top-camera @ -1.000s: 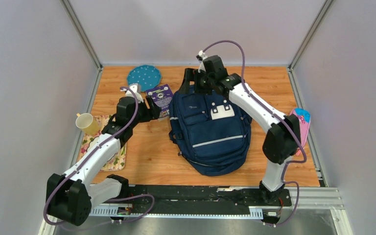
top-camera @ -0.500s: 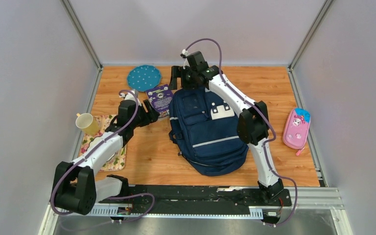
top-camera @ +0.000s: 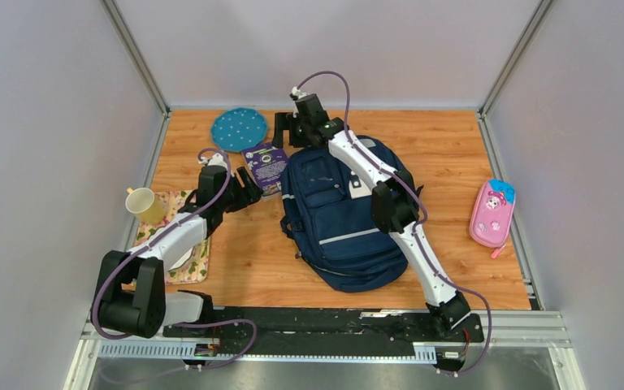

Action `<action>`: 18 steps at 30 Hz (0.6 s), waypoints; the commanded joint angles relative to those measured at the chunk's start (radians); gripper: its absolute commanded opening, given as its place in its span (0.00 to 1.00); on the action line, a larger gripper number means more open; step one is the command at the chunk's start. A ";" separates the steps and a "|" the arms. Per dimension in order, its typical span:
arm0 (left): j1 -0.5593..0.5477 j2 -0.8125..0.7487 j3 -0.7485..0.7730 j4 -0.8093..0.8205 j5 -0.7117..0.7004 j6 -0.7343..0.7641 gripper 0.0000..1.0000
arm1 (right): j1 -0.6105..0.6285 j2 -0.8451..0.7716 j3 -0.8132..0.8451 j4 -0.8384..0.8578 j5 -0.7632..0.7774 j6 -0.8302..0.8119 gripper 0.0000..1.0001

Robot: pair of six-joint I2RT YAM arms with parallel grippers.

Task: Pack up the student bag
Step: Pick up the book from the center of the board.

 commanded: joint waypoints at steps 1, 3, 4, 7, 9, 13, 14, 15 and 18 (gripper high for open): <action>0.009 0.025 -0.001 0.075 0.041 -0.025 0.74 | 0.016 0.006 0.018 0.070 0.081 0.010 0.96; 0.009 0.050 0.011 0.081 0.060 -0.028 0.74 | 0.021 0.045 0.040 0.032 0.080 0.007 0.97; 0.008 0.054 0.014 0.081 0.061 -0.030 0.74 | 0.023 0.058 0.065 0.016 0.074 0.005 0.97; 0.008 0.061 0.010 0.077 0.063 -0.025 0.74 | 0.023 0.091 0.057 -0.017 0.065 -0.002 0.97; 0.008 0.056 -0.003 0.075 0.049 -0.025 0.74 | 0.023 0.094 0.034 -0.034 0.048 -0.005 0.97; 0.009 0.047 -0.019 0.086 0.049 -0.027 0.75 | 0.024 0.094 0.011 -0.037 0.016 -0.004 0.97; 0.009 0.048 -0.019 0.089 0.047 -0.027 0.75 | 0.024 0.097 0.017 -0.041 0.008 -0.002 0.97; 0.009 0.048 -0.019 0.090 0.044 -0.024 0.75 | 0.023 0.101 0.034 -0.057 0.000 -0.002 0.97; 0.011 0.058 -0.016 0.084 0.023 -0.025 0.75 | 0.024 0.121 0.053 -0.070 -0.088 -0.002 0.96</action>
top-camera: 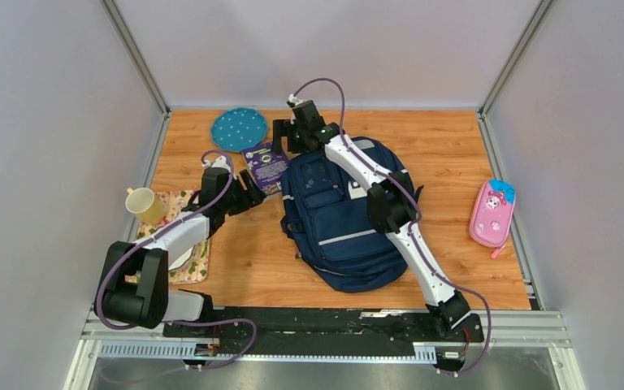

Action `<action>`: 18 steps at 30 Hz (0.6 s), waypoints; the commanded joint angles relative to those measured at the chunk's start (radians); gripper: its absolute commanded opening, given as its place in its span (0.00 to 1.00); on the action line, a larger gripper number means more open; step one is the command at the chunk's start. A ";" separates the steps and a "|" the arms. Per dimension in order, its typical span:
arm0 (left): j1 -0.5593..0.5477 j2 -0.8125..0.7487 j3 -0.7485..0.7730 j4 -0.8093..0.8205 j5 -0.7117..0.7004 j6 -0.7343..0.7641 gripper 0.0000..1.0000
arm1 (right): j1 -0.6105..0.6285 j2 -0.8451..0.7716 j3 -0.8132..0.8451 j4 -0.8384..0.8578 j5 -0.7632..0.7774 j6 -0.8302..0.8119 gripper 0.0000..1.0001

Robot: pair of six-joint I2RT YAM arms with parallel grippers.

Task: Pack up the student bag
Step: Pick up the book from the center of the board.

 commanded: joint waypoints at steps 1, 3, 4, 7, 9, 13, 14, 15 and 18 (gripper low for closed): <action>0.010 -0.002 -0.002 0.052 -0.018 -0.009 0.75 | 0.010 0.068 0.039 -0.094 -0.119 0.012 0.96; 0.012 0.009 0.001 0.060 -0.016 -0.003 0.75 | 0.013 0.078 0.041 -0.114 -0.171 0.024 0.95; 0.015 0.015 0.005 0.048 -0.021 0.010 0.75 | 0.018 0.081 0.035 -0.119 -0.185 0.031 0.94; 0.048 0.038 0.006 0.046 -0.013 0.020 0.75 | 0.039 0.077 0.018 -0.124 -0.224 0.028 0.93; 0.070 0.044 -0.014 0.052 0.005 0.015 0.75 | 0.052 0.069 0.019 -0.118 -0.233 0.018 0.93; 0.116 0.034 -0.061 0.083 0.033 -0.003 0.75 | 0.081 0.052 0.010 -0.108 -0.262 0.029 0.85; 0.128 0.029 -0.070 0.086 0.035 -0.003 0.75 | 0.090 0.052 0.001 -0.107 -0.268 0.034 0.84; 0.133 0.026 -0.086 0.092 0.044 -0.005 0.75 | 0.095 0.051 -0.001 -0.113 -0.276 0.040 0.83; 0.144 0.021 -0.104 0.098 0.053 -0.008 0.75 | 0.125 0.045 -0.027 -0.111 -0.280 0.041 0.74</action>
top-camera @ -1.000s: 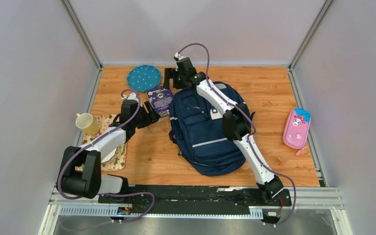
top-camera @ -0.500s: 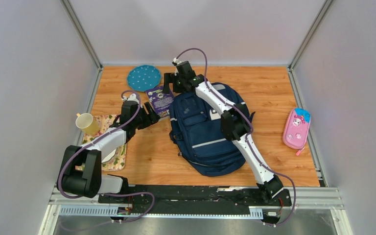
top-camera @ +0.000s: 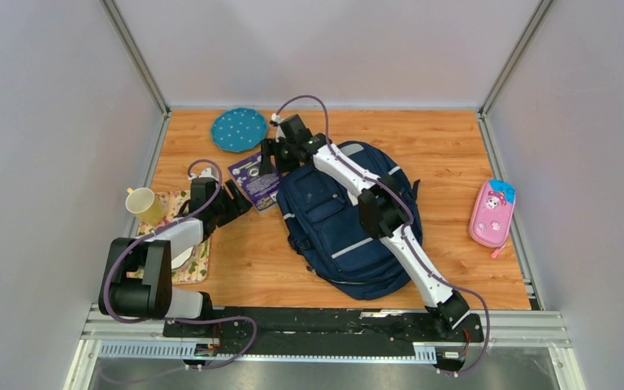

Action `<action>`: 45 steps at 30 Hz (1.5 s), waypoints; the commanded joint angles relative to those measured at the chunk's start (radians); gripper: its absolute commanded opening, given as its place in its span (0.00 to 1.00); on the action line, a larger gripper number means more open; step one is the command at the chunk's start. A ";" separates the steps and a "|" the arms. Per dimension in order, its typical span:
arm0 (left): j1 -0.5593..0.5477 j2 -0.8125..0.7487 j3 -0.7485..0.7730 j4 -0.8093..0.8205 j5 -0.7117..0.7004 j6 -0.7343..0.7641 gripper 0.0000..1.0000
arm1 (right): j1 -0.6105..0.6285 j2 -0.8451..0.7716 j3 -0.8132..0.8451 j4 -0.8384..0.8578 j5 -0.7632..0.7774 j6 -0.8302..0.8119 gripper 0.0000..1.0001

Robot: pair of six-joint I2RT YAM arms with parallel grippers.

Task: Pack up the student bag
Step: Pick up the book from the center of the board.

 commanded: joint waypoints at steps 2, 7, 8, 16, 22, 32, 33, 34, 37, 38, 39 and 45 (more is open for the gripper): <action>0.018 -0.032 -0.042 0.045 0.031 -0.009 0.75 | 0.090 -0.006 -0.039 -0.063 -0.084 0.039 0.73; 0.022 -0.090 -0.110 0.056 0.020 -0.050 0.75 | 0.125 -0.052 -0.094 -0.037 -0.129 0.096 0.71; 0.022 -0.101 -0.145 0.074 0.035 -0.061 0.75 | 0.129 -0.058 -0.099 -0.040 -0.129 0.104 0.70; 0.022 -0.133 -0.222 0.235 0.129 -0.191 0.52 | 0.142 -0.104 -0.165 -0.036 -0.172 0.138 0.56; 0.022 -0.171 -0.181 0.230 0.124 -0.213 0.31 | 0.146 -0.121 -0.172 -0.024 -0.230 0.150 0.49; 0.022 -0.153 -0.133 0.206 0.167 -0.210 0.55 | 0.142 -0.140 -0.183 -0.052 -0.288 0.101 0.45; 0.022 -0.145 -0.130 0.208 0.170 -0.207 0.56 | 0.142 -0.144 -0.188 -0.056 -0.290 0.093 0.45; 0.021 -0.141 -0.127 0.205 0.172 -0.204 0.57 | 0.143 -0.149 -0.201 -0.060 -0.293 0.072 0.45; 0.022 -0.115 -0.110 0.199 0.192 -0.202 0.59 | 0.146 -0.167 -0.221 -0.076 -0.291 0.021 0.45; 0.022 -0.110 -0.108 0.197 0.200 -0.201 0.60 | 0.146 -0.173 -0.223 -0.095 -0.290 0.006 0.45; 0.022 -0.102 -0.107 0.194 0.203 -0.201 0.61 | 0.145 -0.175 -0.224 -0.104 -0.293 -0.009 0.45; 0.027 -0.087 -0.102 0.171 0.186 -0.170 0.61 | 0.143 -0.186 -0.235 -0.153 -0.333 -0.123 0.42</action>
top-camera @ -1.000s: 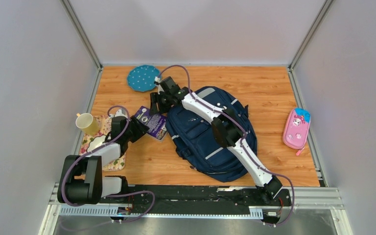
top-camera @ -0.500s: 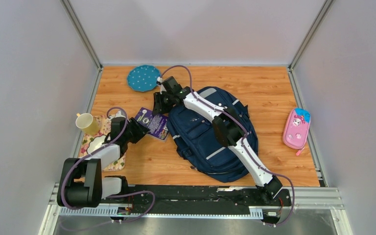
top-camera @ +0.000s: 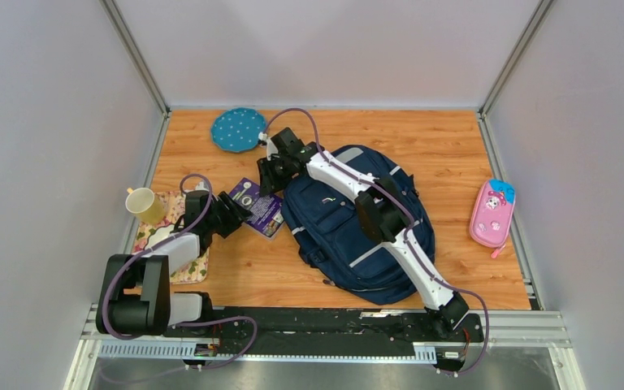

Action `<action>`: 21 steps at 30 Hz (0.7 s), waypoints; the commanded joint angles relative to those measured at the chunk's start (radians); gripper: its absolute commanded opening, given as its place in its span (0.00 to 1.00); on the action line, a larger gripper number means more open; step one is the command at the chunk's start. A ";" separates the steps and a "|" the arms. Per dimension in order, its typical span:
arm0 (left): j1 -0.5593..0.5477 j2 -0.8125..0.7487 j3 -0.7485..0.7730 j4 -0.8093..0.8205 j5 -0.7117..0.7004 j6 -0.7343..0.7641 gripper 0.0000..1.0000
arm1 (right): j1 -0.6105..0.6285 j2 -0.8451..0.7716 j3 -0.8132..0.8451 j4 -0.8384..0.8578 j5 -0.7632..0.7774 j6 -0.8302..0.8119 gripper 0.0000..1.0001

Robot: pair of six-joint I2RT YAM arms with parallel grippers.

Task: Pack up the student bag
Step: Pick up the book from the center of the board.

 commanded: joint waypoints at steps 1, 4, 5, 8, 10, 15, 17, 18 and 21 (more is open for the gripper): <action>-0.008 0.016 0.047 0.119 0.068 0.008 0.59 | 0.061 -0.073 -0.021 -0.136 -0.219 -0.068 0.42; -0.007 0.028 0.047 0.130 0.088 0.017 0.37 | 0.061 -0.081 -0.028 -0.154 -0.224 -0.113 0.42; -0.007 0.028 0.044 0.134 0.094 0.023 0.28 | 0.061 -0.083 -0.026 -0.160 -0.221 -0.120 0.42; -0.007 0.041 0.055 0.128 0.111 0.049 0.01 | 0.060 -0.078 -0.014 -0.159 -0.212 -0.125 0.42; -0.005 0.050 0.066 0.128 0.126 0.063 0.00 | 0.060 -0.073 0.003 -0.159 -0.204 -0.116 0.42; -0.005 0.035 0.083 0.133 0.163 0.110 0.00 | 0.049 -0.080 0.008 -0.143 -0.179 -0.093 0.48; -0.005 0.021 0.089 0.127 0.169 0.135 0.00 | 0.037 -0.096 -0.012 -0.122 -0.169 -0.065 0.50; -0.005 0.009 0.090 0.125 0.171 0.143 0.00 | 0.023 -0.122 -0.029 -0.101 -0.179 -0.055 0.53; -0.005 -0.011 0.104 0.119 0.174 0.160 0.00 | -0.008 -0.161 -0.078 -0.022 -0.239 0.004 0.59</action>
